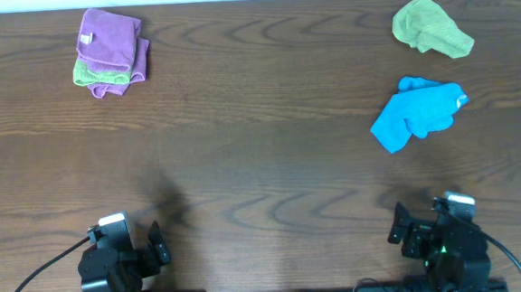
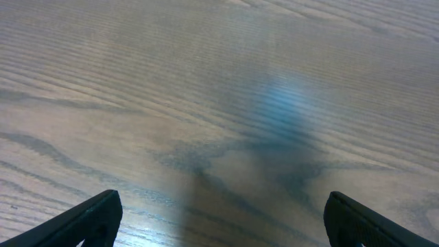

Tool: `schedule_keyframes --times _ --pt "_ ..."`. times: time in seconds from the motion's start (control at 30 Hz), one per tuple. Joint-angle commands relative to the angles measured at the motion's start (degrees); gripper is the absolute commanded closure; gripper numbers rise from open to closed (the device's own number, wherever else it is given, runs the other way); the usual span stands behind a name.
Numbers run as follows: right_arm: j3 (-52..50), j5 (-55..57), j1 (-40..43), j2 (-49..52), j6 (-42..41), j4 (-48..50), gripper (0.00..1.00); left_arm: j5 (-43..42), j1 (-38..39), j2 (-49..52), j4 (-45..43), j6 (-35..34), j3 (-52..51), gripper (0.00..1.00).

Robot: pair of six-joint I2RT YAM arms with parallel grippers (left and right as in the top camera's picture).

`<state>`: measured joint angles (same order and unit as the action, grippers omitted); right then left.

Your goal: Fold the cloth

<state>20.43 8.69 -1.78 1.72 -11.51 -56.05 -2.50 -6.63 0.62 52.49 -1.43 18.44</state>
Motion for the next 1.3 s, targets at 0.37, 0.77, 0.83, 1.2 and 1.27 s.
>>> schedule_keyframes --times 0.37,0.77,0.83,1.2,1.27 --pt "-2.78 -8.50 0.24 -1.40 13.33 -0.28 0.01 1.22 0.28 -0.42 0.15 0.63 -0.07 0.05" --pt "-2.84 -8.98 0.26 -1.40 14.36 -0.24 0.01 1.22 0.28 -0.42 0.13 0.63 -0.07 0.05" --pt "-2.84 -8.96 0.26 -1.40 14.38 -0.24 0.01 1.22 0.28 -0.42 0.13 0.63 -0.07 0.05" --pt "-2.84 -8.98 0.26 -1.40 14.38 -0.24 0.01 1.22 0.28 -0.42 0.15 0.63 -0.07 0.05" --pt "-2.84 -8.98 0.26 -1.40 14.36 -0.24 0.01 1.22 0.28 -0.42 0.15 0.63 -0.07 0.05"
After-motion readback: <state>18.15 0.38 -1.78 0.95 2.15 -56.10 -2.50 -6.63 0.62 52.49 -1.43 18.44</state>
